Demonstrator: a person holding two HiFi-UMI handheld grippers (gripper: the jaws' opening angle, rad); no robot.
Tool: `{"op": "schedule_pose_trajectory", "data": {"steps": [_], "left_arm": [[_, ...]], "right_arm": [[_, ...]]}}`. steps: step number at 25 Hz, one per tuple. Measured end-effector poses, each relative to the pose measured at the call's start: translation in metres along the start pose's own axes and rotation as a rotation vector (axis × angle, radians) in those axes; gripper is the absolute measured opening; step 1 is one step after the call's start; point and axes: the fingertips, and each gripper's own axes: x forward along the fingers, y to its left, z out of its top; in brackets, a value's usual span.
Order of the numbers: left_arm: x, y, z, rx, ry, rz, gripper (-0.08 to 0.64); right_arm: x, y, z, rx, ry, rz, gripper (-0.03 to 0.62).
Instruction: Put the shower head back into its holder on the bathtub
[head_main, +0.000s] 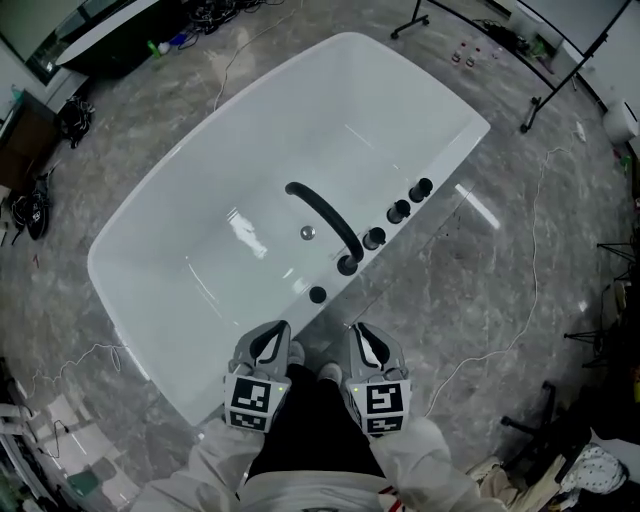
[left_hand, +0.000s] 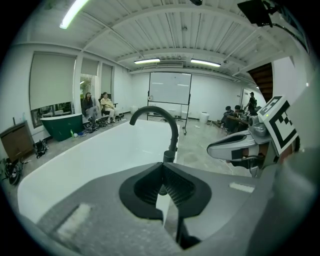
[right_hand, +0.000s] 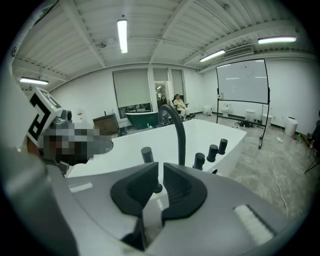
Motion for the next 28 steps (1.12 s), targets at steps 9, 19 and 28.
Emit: {"op": "schedule_pose_trajectory", "data": {"steps": [9,19,28], "left_arm": [[-0.038,-0.021,0.041,0.034,-0.033,-0.015,0.0],[-0.082,-0.021,0.062,0.081,-0.068,-0.043,0.0],[-0.136,-0.02,0.06,0.115,-0.118,-0.127,0.0]], "right_arm": [[-0.048,-0.005,0.028,0.017,-0.034,-0.002,0.01],[-0.081,0.014,0.047,0.036,-0.059,-0.009,0.006],[-0.125,0.062,0.051,0.083,-0.101,-0.086,0.006]]}}
